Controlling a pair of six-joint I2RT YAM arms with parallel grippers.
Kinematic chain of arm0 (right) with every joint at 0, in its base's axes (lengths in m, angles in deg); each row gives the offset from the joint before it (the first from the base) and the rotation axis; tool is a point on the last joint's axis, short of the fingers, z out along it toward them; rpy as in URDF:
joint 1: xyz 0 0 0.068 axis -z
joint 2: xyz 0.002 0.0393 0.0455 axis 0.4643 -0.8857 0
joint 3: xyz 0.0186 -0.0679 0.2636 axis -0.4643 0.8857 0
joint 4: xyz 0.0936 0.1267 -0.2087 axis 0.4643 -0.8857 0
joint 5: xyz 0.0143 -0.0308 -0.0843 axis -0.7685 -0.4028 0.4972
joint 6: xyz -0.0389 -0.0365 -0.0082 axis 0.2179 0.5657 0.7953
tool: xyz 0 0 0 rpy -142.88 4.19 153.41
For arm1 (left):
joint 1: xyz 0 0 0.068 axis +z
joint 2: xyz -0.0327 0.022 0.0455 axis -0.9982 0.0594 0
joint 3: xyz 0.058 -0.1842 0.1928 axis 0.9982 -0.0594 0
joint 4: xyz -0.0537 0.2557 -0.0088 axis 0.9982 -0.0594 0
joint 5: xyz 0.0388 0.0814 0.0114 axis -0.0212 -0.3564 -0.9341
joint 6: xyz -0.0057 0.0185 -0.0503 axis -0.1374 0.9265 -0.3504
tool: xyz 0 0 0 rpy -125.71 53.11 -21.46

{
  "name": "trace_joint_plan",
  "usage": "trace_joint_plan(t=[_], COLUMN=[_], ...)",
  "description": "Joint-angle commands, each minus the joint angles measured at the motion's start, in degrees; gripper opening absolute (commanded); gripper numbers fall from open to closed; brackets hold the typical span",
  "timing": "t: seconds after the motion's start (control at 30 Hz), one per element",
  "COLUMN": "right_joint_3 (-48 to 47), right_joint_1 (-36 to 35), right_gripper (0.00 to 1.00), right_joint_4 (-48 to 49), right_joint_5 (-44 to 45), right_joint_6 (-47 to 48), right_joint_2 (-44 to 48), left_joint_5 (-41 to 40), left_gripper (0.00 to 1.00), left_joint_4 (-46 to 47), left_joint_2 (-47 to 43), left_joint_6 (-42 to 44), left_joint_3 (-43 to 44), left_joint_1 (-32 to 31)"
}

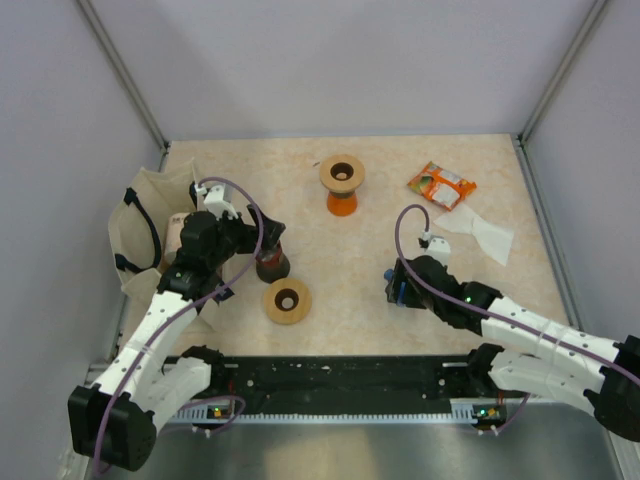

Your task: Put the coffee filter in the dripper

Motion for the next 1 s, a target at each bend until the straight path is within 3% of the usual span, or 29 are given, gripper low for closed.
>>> trace_joint_plan(t=[0.0,0.37,0.53,0.6,0.77,0.87,0.97], right_joint_3=[1.29,2.78,2.87,2.52,1.55,-0.81,-6.42], right_joint_1=[-2.09,-5.60,-6.04,-6.05,-6.04,-6.13,-6.04], right_gripper=[0.68,0.47,0.33,0.17,0.06,0.00,0.00], right_joint_4=[10.31,16.38,17.35,17.35,17.44,17.09,16.13], right_joint_5=[9.23,18.37,21.35,22.67,23.12,21.37,17.07], right_joint_6=[-2.51,-6.28,-7.69,-6.90,-4.09,4.66,24.31], right_joint_2=[-2.50,-11.29,-13.23,-13.93,-13.50,-11.40,-8.49], left_joint_5=[1.09,1.35,0.83,0.82,0.65,0.39,0.74], left_gripper=[0.99,0.99,0.99,0.99,0.99,0.99,0.99], left_joint_4=[3.19,3.81,3.28,3.19,3.02,2.40,2.40], left_joint_2=[-0.90,-0.29,-0.37,-0.46,-0.55,-0.64,-0.81], left_joint_6=[0.04,-1.19,-1.28,-1.28,-1.19,-1.01,-0.84], left_joint_3=[-0.09,-0.09,0.00,0.00,0.00,0.17,0.26], left_joint_1=[-0.18,-0.18,-0.18,-0.18,-0.18,-0.18,-0.18])
